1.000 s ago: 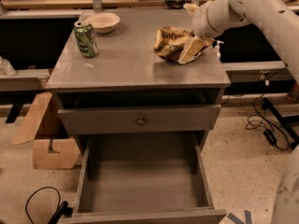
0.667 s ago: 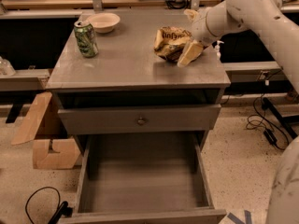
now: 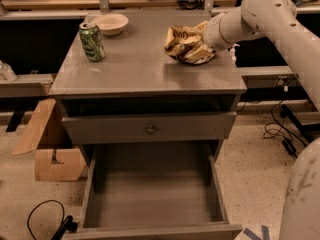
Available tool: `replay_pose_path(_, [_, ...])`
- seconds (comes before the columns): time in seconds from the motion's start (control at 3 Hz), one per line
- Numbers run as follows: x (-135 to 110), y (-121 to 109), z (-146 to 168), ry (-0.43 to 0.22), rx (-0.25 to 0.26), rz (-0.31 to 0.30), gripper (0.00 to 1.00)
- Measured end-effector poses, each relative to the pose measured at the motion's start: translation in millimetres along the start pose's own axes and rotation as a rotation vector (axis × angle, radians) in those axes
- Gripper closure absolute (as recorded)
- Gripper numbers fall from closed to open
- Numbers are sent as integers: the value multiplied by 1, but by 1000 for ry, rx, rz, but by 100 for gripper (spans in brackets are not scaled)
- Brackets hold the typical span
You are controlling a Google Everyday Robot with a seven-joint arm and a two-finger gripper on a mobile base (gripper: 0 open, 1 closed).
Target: Place brown chip bag into middle drawer
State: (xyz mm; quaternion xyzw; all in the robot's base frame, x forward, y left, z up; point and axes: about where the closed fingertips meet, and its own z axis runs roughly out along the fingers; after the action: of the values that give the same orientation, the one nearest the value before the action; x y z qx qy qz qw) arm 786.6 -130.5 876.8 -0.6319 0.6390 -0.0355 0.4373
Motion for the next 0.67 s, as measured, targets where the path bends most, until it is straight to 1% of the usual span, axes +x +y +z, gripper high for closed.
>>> replay_pose_path(0.33, [-1, 2, 4, -2, -7, -1, 80])
replay_pose_path(0.67, [-1, 4, 7, -3, -11, -1, 100])
